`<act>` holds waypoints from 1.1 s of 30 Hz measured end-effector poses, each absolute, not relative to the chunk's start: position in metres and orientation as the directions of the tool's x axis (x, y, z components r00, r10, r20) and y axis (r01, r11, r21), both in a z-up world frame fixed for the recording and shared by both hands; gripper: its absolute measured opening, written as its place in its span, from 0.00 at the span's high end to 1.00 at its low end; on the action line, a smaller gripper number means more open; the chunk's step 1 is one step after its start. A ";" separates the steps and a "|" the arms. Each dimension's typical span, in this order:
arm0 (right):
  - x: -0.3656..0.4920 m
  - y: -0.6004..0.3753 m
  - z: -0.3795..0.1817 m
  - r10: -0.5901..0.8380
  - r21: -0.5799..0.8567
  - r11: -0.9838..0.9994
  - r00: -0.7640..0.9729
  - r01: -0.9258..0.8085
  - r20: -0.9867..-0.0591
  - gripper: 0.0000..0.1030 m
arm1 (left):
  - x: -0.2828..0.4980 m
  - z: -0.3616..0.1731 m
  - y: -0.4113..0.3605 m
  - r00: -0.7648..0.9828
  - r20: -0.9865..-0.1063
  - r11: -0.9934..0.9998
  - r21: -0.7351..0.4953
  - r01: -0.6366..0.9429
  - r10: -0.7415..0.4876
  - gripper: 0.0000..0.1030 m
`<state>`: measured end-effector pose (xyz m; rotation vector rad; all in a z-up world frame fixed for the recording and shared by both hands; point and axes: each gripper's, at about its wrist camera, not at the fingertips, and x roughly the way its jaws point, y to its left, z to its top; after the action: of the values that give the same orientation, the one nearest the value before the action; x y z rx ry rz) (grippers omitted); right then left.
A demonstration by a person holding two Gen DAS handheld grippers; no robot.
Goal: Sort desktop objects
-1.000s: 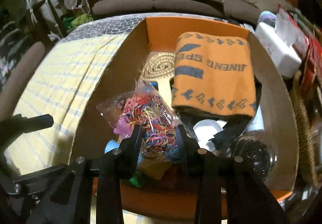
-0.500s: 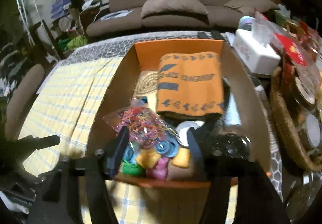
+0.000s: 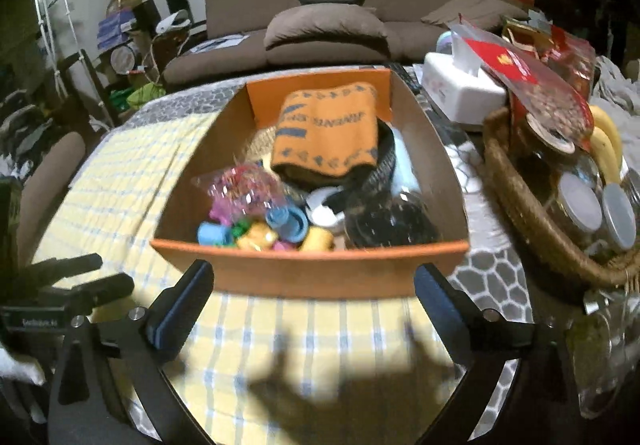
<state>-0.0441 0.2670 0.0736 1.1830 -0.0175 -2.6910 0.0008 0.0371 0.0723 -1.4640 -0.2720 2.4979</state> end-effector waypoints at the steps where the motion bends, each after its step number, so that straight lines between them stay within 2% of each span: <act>1: -0.042 0.268 0.070 -0.187 0.094 -0.980 -0.657 0.175 -0.730 0.01 | 0.002 0.070 0.037 -0.477 -0.831 -0.957 -0.274 -0.097 0.286 0.00; 11: -0.037 0.264 0.031 -0.162 0.079 -0.984 -0.635 0.158 -0.755 0.01 | 0.009 0.058 0.049 -0.525 -0.827 -0.979 -0.189 -0.078 0.202 0.00; 21: -0.050 0.238 0.010 -0.171 0.046 -0.976 -0.611 0.214 -0.773 0.01 | 0.001 0.040 0.046 -0.527 -0.836 -0.987 -0.157 -0.038 0.153 0.00; 33: -0.068 0.229 -0.006 -0.175 0.073 -0.979 -0.597 0.190 -0.783 0.01 | -0.015 0.018 0.041 -0.512 -0.851 -0.992 -0.128 -0.012 0.116 0.00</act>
<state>-0.0677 0.2294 -0.0062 1.2903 0.0264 -2.6384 -0.0153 0.0411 0.0181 -1.5115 -0.1628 2.6648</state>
